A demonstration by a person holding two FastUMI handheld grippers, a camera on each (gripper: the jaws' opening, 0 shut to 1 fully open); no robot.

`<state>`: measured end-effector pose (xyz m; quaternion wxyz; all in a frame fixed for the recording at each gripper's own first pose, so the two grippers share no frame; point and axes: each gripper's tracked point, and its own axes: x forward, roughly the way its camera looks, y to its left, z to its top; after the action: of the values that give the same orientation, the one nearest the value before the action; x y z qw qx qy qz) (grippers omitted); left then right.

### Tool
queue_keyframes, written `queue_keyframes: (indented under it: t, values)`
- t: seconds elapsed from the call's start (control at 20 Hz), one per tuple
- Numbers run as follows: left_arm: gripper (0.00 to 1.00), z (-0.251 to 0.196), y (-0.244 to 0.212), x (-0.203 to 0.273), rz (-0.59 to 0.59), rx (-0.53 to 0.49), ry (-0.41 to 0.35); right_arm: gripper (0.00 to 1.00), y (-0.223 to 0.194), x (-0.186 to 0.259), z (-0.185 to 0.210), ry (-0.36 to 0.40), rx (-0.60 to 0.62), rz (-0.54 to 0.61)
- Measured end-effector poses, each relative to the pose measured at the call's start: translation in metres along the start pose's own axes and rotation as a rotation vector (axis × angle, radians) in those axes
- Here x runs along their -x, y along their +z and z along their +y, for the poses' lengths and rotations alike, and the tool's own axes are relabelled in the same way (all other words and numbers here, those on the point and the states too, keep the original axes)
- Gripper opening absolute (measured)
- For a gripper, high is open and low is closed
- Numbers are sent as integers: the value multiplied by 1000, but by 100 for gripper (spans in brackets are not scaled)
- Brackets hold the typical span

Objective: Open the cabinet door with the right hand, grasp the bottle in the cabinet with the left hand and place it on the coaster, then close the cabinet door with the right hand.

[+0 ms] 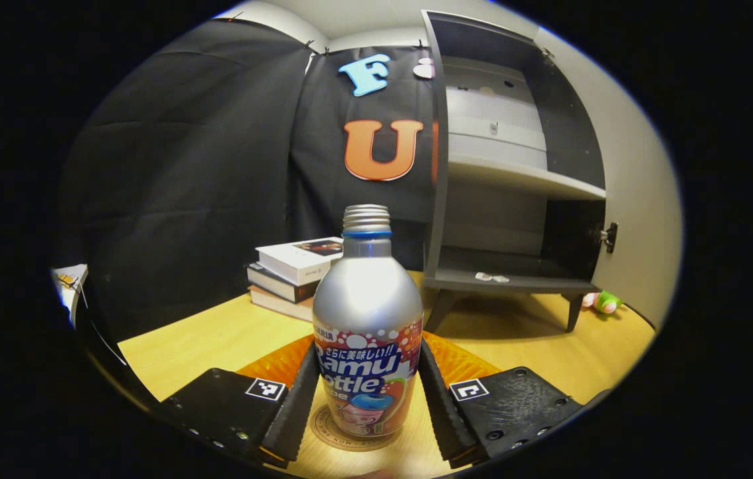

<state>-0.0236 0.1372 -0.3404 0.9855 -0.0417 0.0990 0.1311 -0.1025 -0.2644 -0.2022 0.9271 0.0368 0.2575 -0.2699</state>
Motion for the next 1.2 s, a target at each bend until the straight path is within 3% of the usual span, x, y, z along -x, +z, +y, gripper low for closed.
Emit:
queue_keyframes:
  t: [0.2, 0.25, 0.3, 0.6, 0.8, 1.2]
  values:
    - [75, 2, -9, -7, -13, 19, 1, 100, -7, -1, 9, 6, 53, 5]
    - [64, 0, -16, -7, 10, 23, -3, 100, -8, 0, 10, 3, 57, 2]
    - [74, 0, -12, -6, -5, 16, -5, 100, -9, 1, 11, 2, 52, 4]
    - [79, 6, -20, -5, 37, -13, -11, 100, -25, 3, 7, -18, 17, 46]
    - [89, 4, -23, -3, 49, 17, -28, 100, -37, 6, 10, -23, 21, 71]
    - [91, 0, -23, -4, 63, 12, -53, 100, -42, 10, 20, 7, 25, 91]
